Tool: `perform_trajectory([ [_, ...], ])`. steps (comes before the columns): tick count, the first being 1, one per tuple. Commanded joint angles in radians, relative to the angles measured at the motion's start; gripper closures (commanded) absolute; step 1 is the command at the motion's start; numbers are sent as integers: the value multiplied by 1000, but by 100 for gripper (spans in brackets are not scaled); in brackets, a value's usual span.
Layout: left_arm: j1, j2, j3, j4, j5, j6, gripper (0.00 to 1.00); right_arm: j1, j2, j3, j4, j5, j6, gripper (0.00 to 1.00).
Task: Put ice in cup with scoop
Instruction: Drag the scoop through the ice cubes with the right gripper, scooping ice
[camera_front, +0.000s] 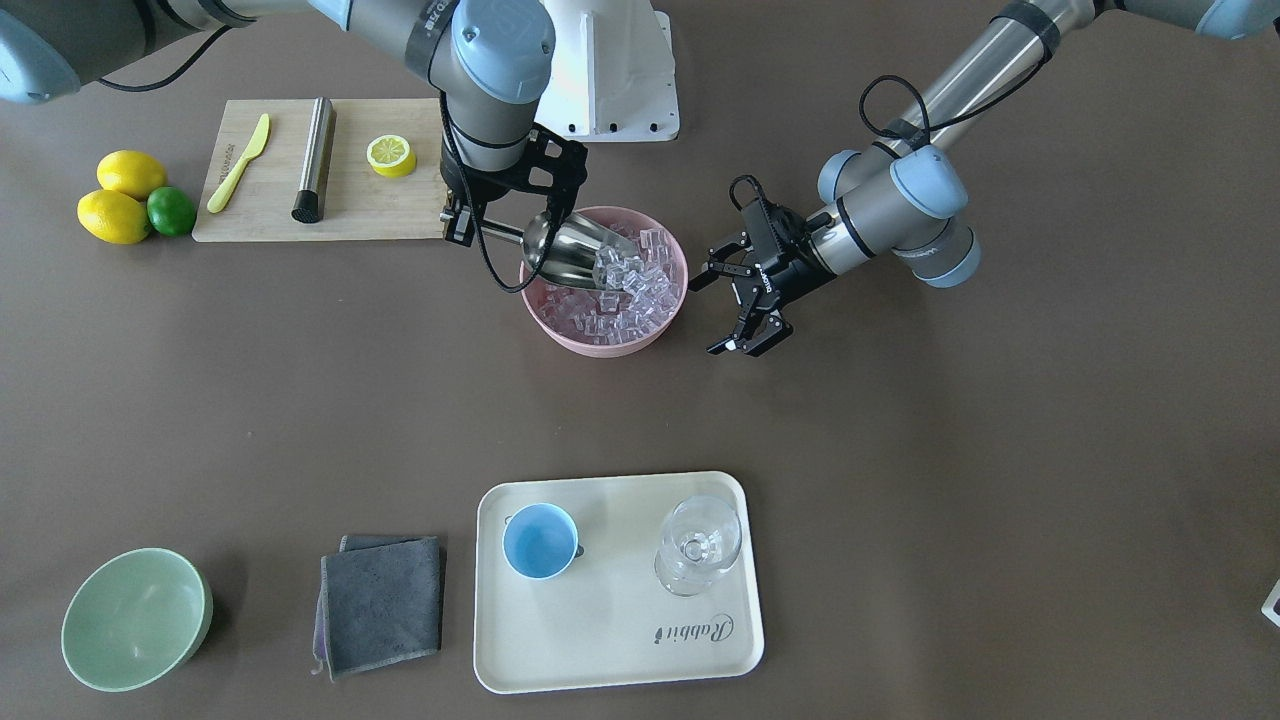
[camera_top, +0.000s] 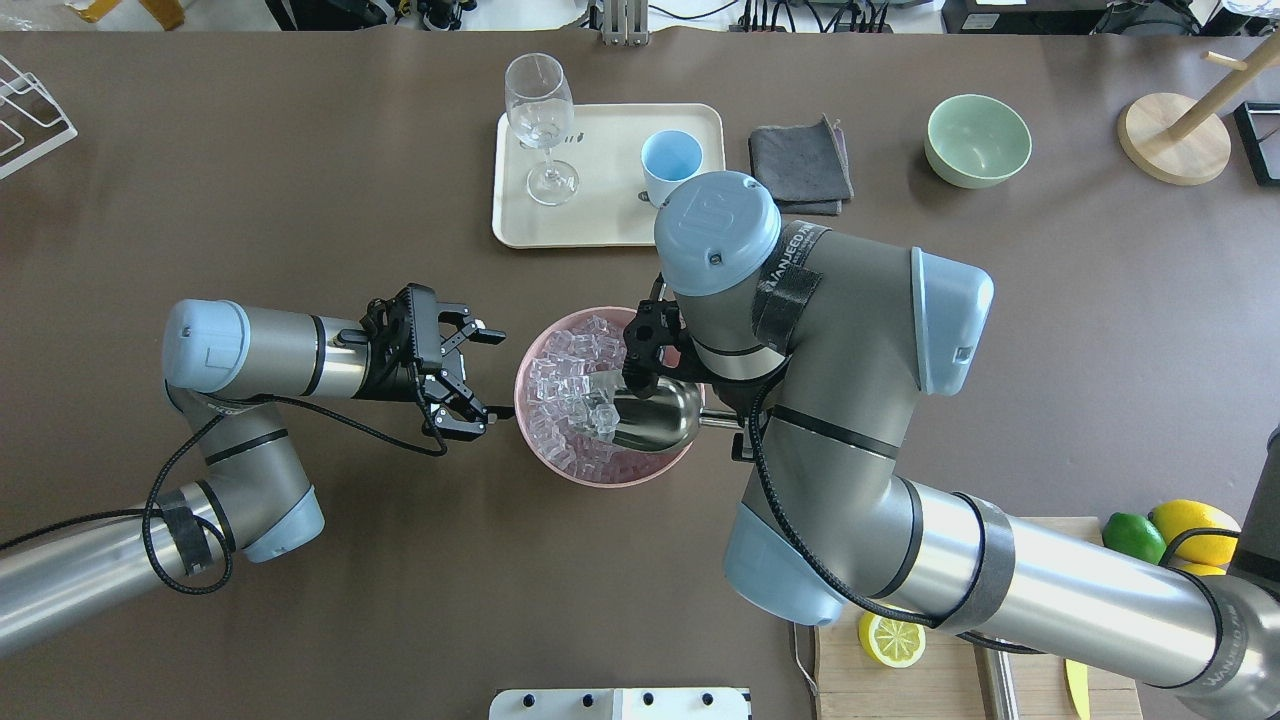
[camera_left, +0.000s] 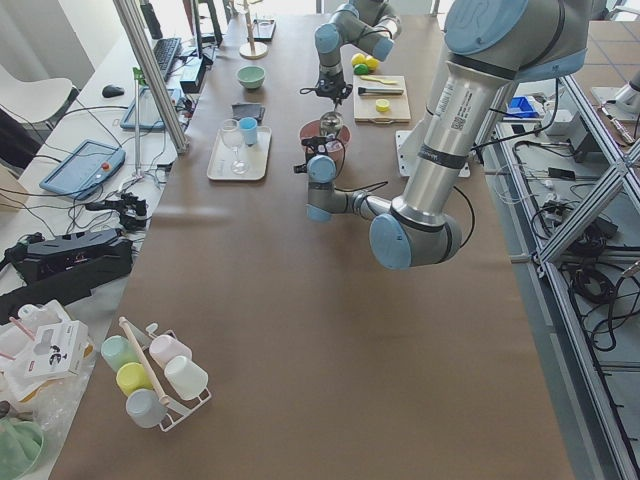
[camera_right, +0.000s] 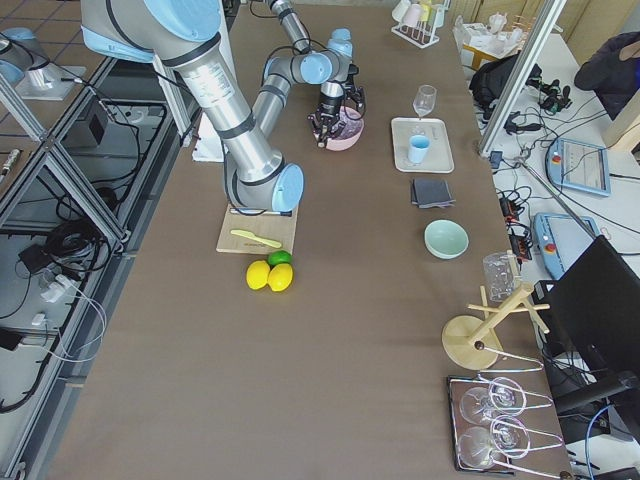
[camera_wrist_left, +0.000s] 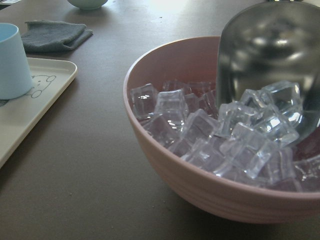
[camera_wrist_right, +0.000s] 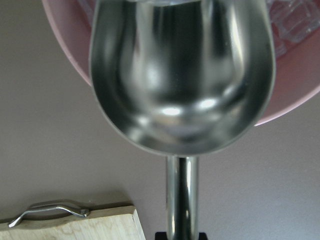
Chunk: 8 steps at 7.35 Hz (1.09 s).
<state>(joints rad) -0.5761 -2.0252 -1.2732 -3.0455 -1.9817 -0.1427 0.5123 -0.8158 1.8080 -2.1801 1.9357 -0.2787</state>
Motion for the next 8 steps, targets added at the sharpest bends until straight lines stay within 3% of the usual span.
perform_trajectory([
  [1,-1,0,0,1,1,0,2,0,-29,22,48,-1,-16,100],
  [4,-1,0,0,4,0,0,2,2,-109,60,181,11,-25,100],
  [8,-2,-1,0,5,1,-2,2,3,-135,80,265,25,-23,100],
])
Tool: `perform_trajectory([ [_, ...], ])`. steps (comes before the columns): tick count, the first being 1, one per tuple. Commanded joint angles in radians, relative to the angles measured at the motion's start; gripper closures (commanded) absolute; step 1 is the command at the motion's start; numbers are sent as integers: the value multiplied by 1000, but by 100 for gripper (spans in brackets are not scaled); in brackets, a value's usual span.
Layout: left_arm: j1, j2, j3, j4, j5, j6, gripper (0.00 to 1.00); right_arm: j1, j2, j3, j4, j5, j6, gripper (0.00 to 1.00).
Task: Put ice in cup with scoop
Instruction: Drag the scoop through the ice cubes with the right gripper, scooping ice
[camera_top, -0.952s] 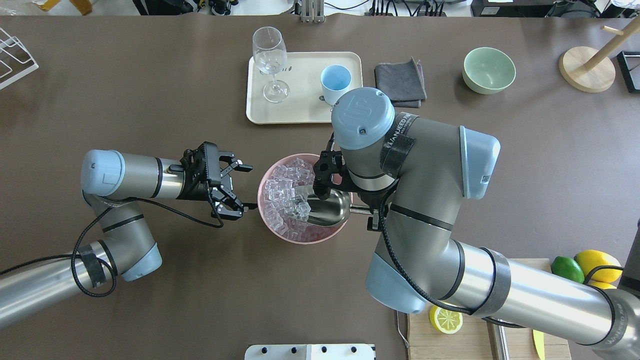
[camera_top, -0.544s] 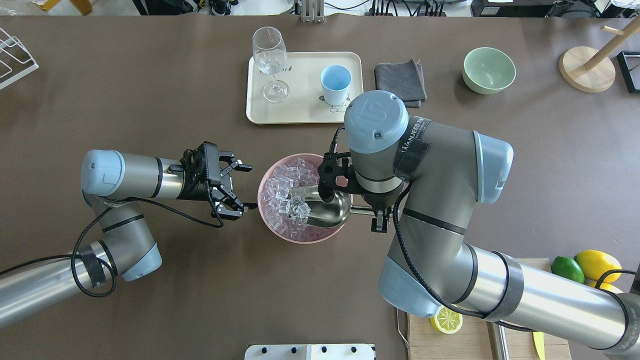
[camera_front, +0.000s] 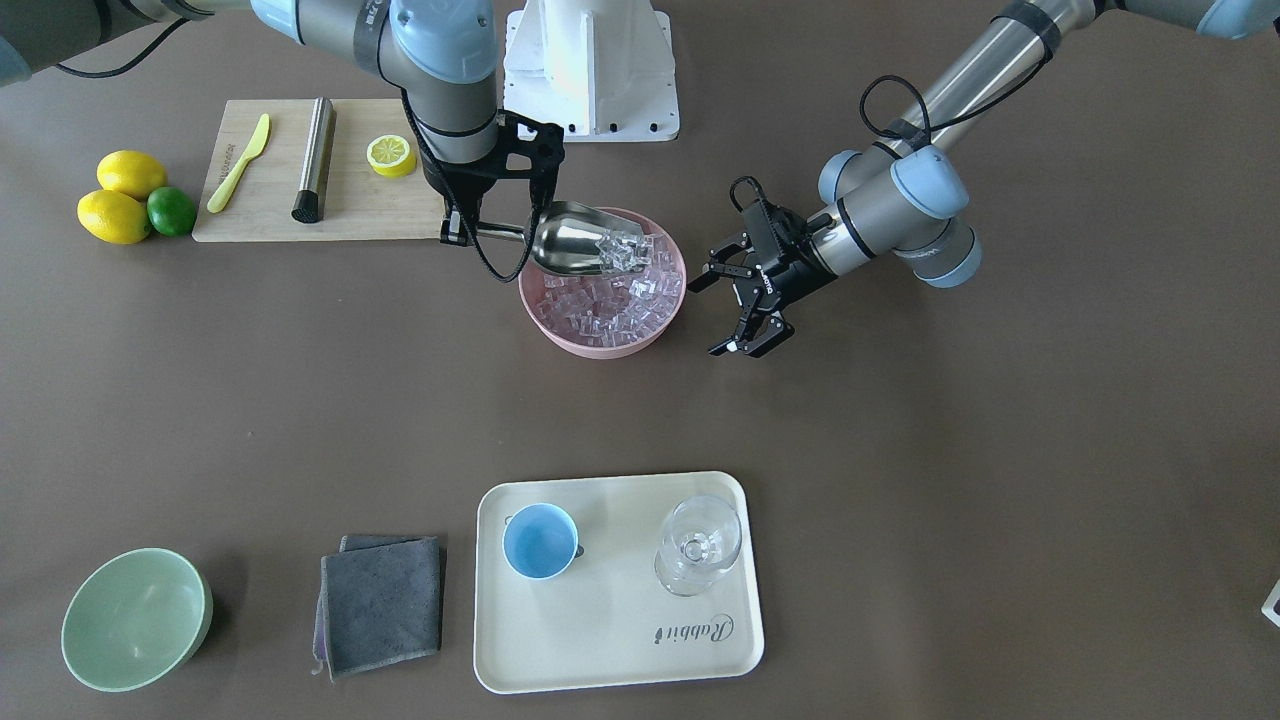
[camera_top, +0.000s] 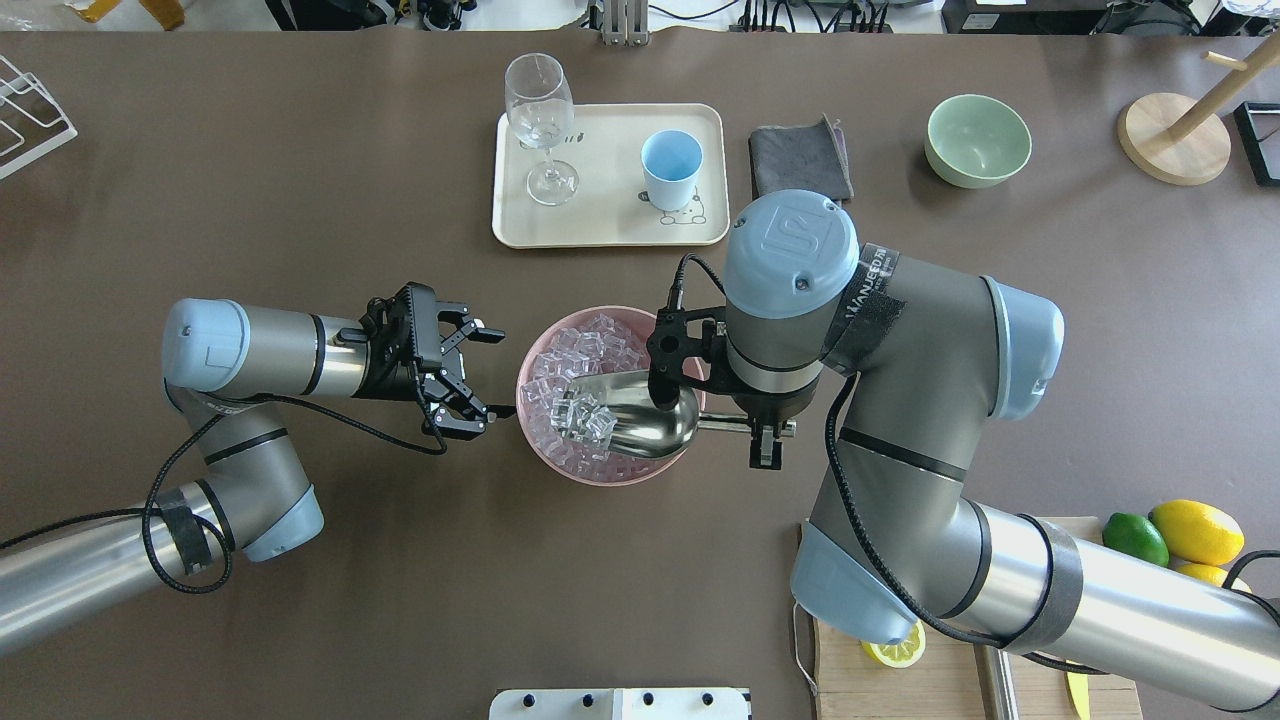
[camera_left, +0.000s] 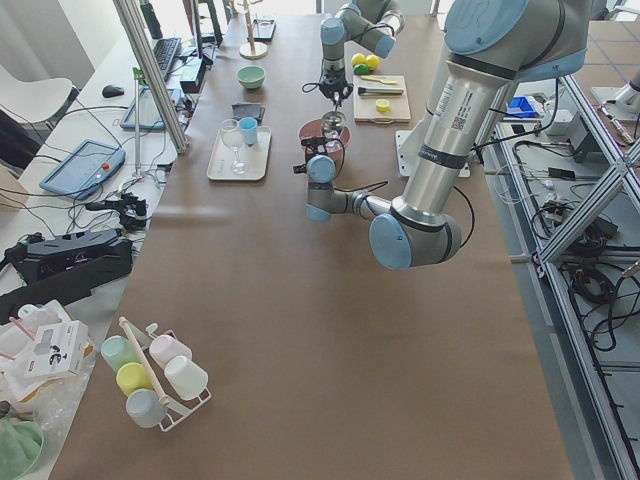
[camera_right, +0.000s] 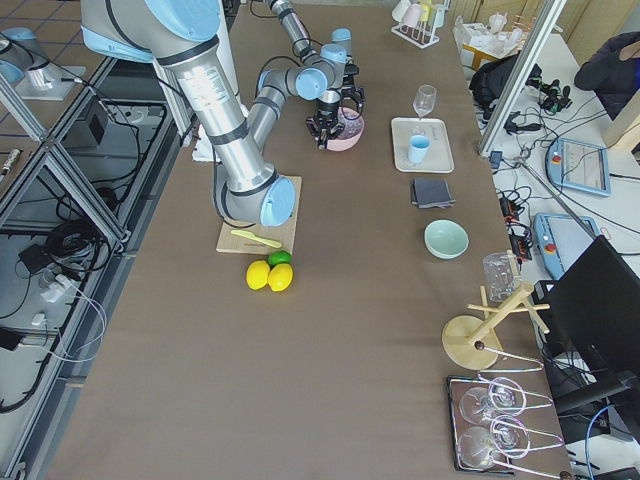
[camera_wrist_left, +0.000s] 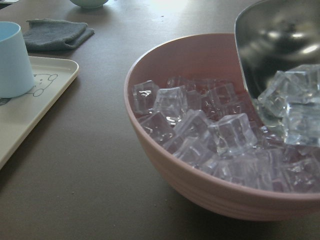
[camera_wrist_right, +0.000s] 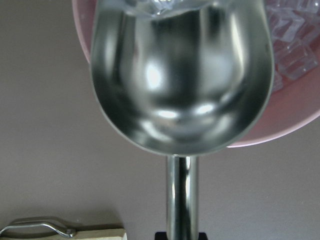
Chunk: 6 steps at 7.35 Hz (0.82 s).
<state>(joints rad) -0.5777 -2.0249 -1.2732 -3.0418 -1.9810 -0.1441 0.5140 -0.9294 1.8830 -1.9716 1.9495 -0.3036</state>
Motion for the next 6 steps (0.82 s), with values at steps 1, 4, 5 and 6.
perform_trajectory([
  [1,-2,-1,0,0,1,0,2,3,-29,5,78,31,1,100],
  [4,-7,-1,-3,9,-1,0,2,44,-55,8,155,92,8,100],
  [5,-8,-1,-5,9,-2,0,2,58,-54,10,157,112,8,100],
  [6,-11,-1,-9,11,-19,0,2,73,-54,19,157,115,6,100],
])
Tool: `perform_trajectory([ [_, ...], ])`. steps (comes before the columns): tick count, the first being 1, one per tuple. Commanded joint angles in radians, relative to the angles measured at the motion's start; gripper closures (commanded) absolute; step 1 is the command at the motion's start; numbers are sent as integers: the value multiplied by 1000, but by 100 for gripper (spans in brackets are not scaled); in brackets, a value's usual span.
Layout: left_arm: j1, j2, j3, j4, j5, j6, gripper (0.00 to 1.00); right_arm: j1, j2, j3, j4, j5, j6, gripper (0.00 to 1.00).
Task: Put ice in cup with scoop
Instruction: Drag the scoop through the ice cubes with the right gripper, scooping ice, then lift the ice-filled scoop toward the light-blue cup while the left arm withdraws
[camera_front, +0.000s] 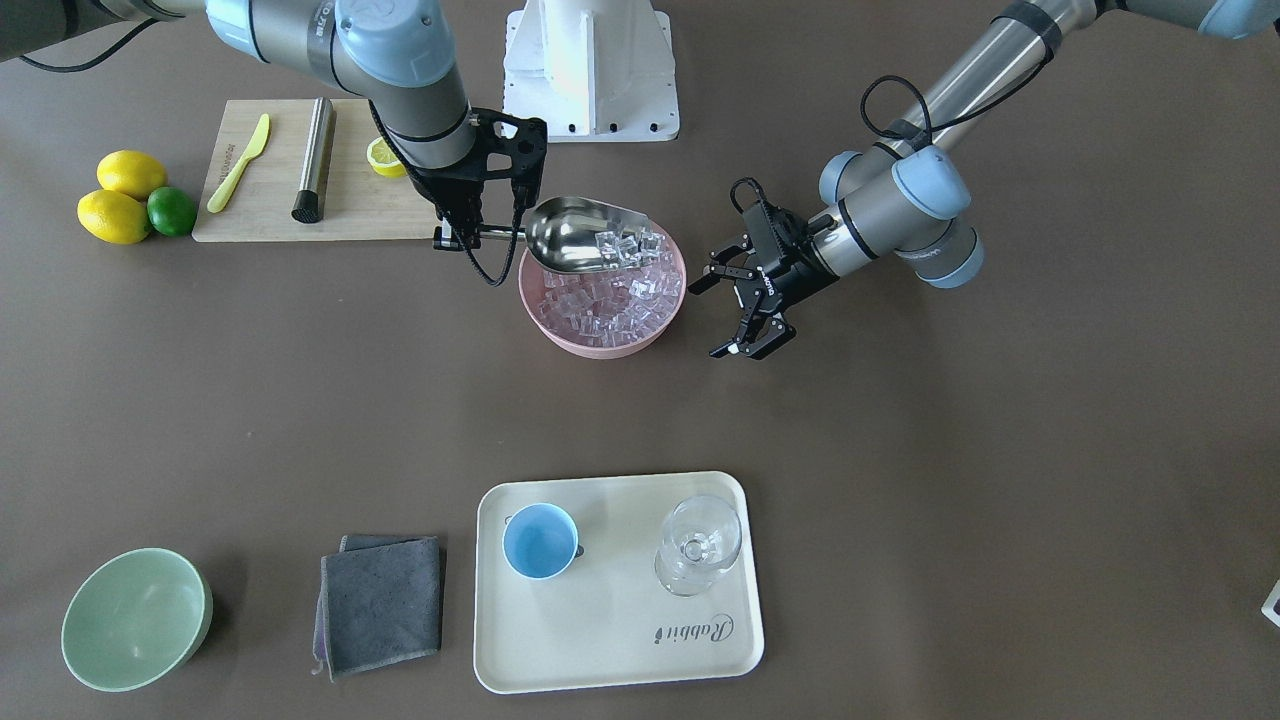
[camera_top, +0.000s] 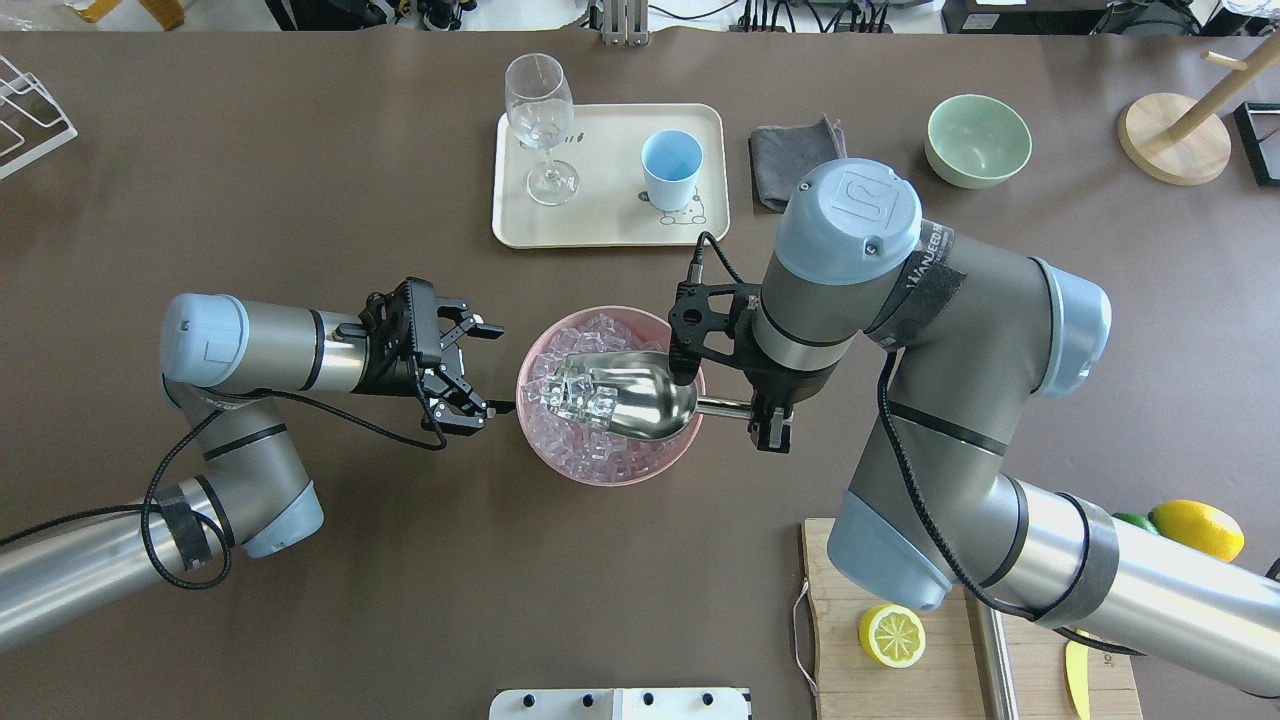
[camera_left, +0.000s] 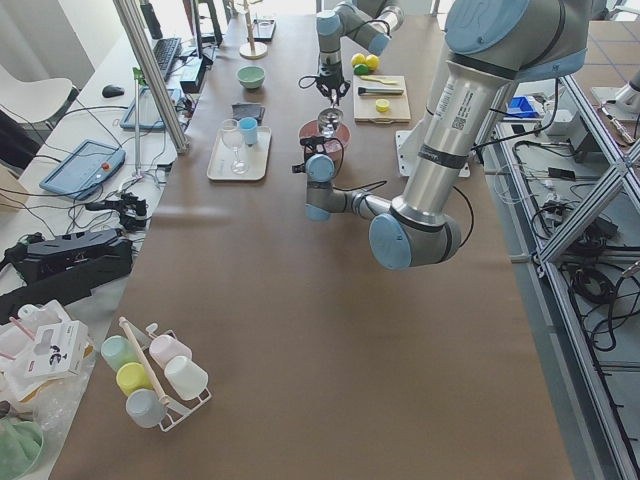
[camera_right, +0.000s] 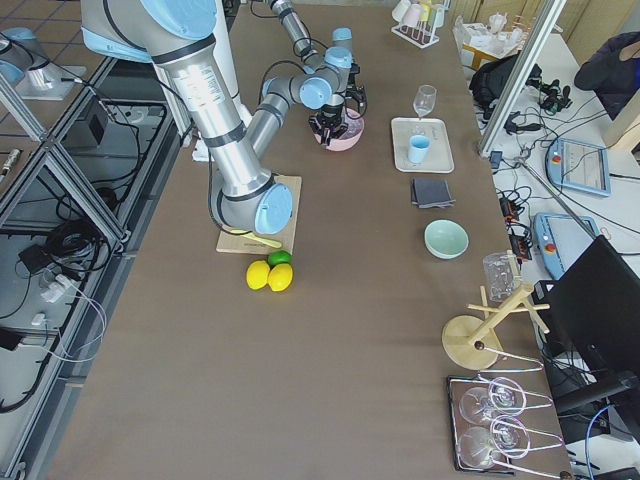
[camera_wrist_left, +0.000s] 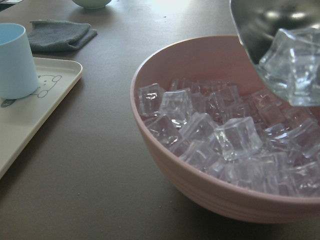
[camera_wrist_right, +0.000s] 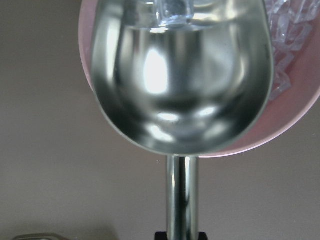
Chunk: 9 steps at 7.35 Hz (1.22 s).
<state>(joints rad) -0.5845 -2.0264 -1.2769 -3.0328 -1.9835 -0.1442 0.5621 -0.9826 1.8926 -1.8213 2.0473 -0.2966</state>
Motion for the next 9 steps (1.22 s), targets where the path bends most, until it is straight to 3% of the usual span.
perform_trajectory([
  [1,-23,0,-13,18,-44,0,2,38,-1,14,8,17,2,100],
  [5,-37,0,-47,51,-84,2,2,79,-77,11,297,89,129,100],
  [9,-34,-2,-53,68,-86,3,2,90,-83,-3,378,88,185,100],
])
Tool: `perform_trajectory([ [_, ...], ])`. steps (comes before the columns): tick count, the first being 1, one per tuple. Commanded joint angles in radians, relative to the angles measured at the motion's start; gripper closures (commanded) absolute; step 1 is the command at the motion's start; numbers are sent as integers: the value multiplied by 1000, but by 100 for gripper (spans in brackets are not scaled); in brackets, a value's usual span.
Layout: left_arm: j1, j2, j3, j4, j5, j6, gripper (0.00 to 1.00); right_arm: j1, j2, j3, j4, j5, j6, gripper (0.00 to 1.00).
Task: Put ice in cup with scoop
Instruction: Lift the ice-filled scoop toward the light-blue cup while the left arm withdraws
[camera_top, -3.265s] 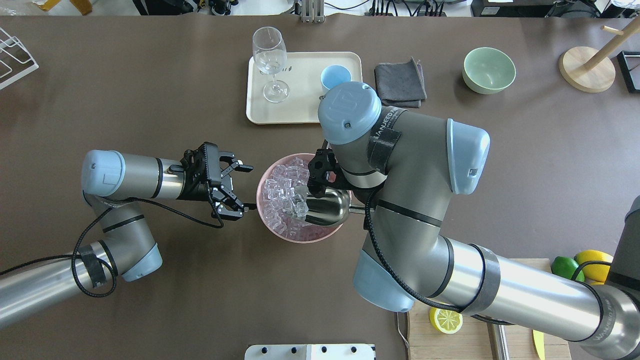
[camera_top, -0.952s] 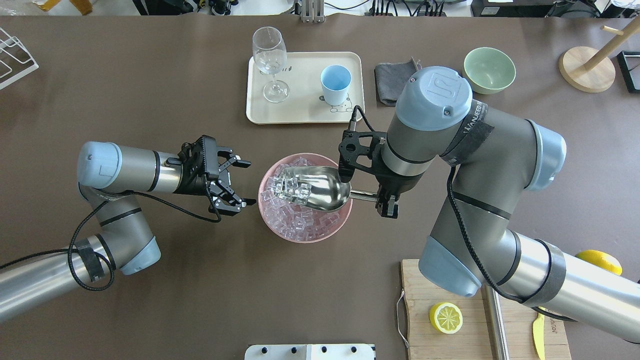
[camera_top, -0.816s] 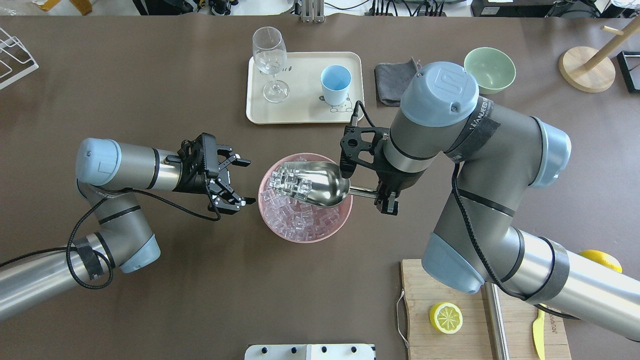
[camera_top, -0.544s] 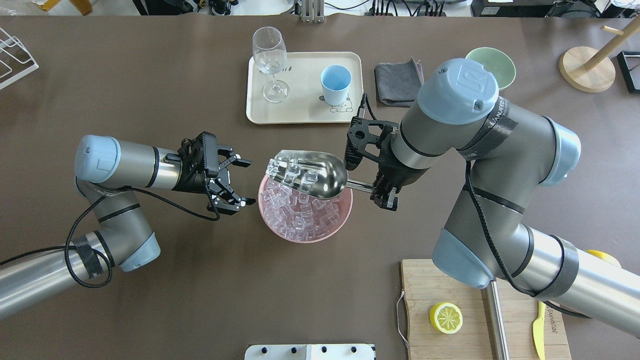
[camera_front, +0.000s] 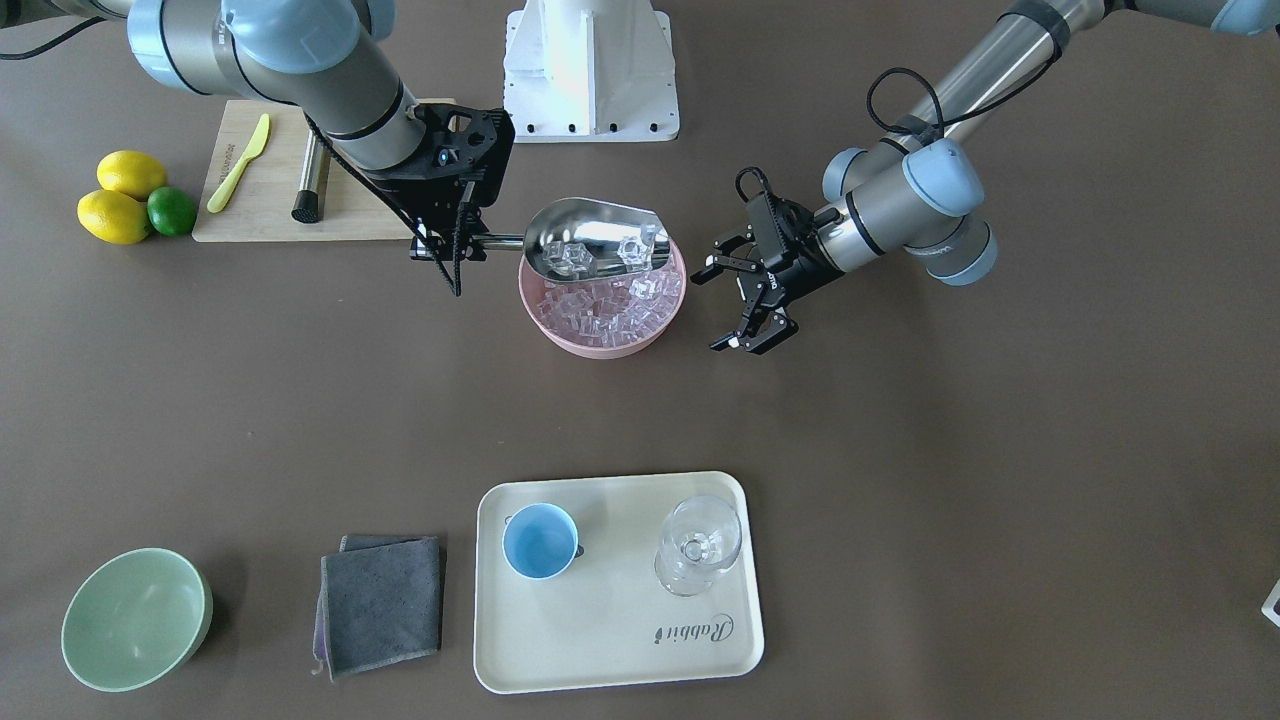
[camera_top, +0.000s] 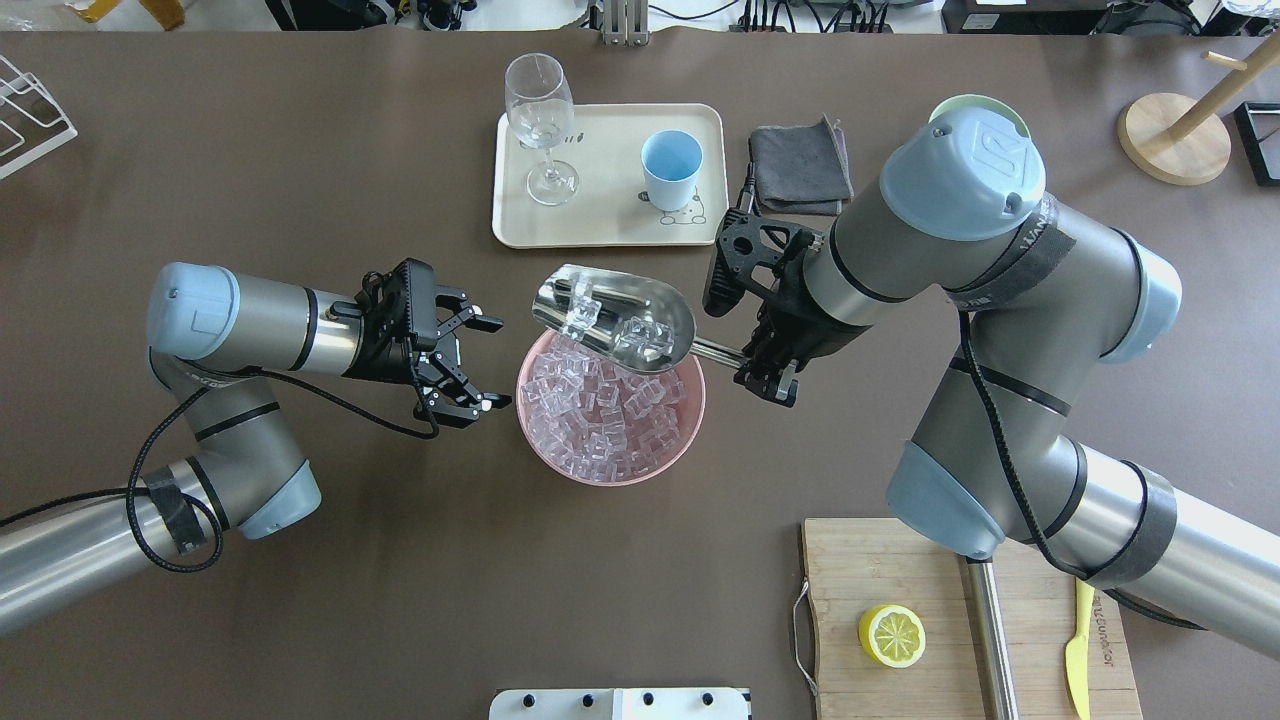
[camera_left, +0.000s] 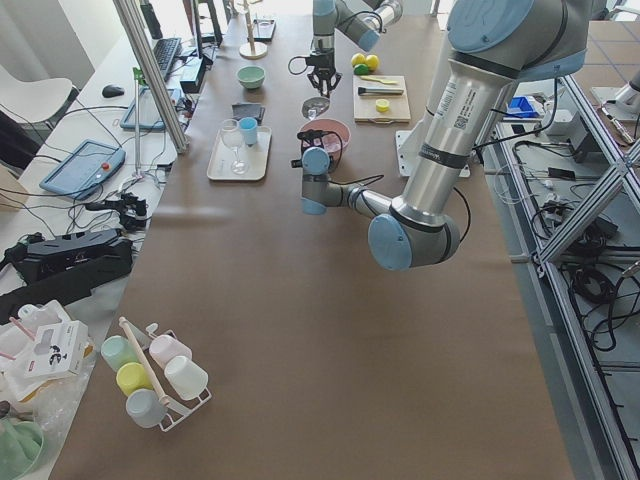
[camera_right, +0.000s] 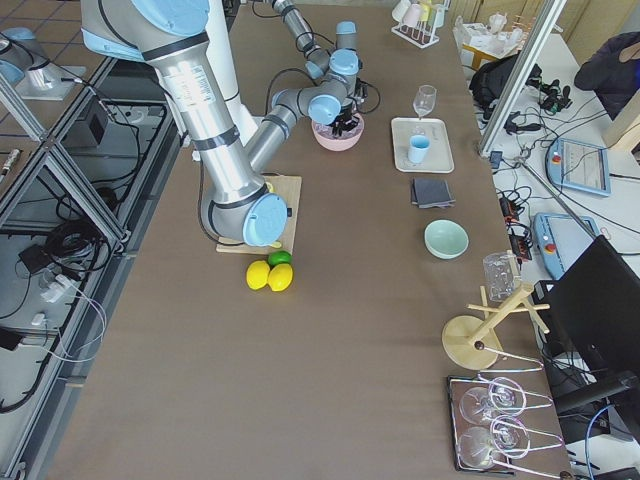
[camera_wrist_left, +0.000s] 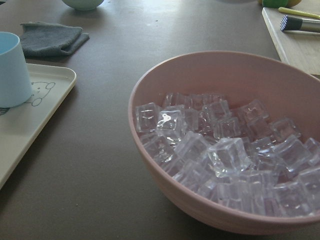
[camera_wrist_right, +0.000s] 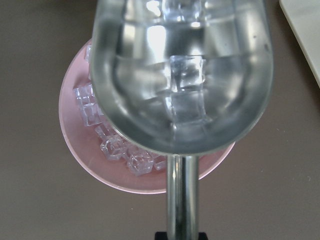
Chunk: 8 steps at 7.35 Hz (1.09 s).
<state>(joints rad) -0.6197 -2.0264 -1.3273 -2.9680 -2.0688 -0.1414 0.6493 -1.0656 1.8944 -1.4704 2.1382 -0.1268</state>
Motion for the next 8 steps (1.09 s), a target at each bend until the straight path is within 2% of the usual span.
perform_trajectory([
  [1,2,0,-6,7,-2,0,2,3,0,-14,63,-4,42,100],
  [4,-53,12,-16,64,-92,2,2,10,-7,-18,71,3,142,100],
  [5,-78,43,-65,105,-115,5,2,27,-8,-14,73,2,224,100],
  [6,-87,86,-160,203,-122,8,2,44,-19,-18,53,-4,301,100],
  [8,-94,145,-315,404,-120,8,2,67,-52,-11,29,11,614,100],
])
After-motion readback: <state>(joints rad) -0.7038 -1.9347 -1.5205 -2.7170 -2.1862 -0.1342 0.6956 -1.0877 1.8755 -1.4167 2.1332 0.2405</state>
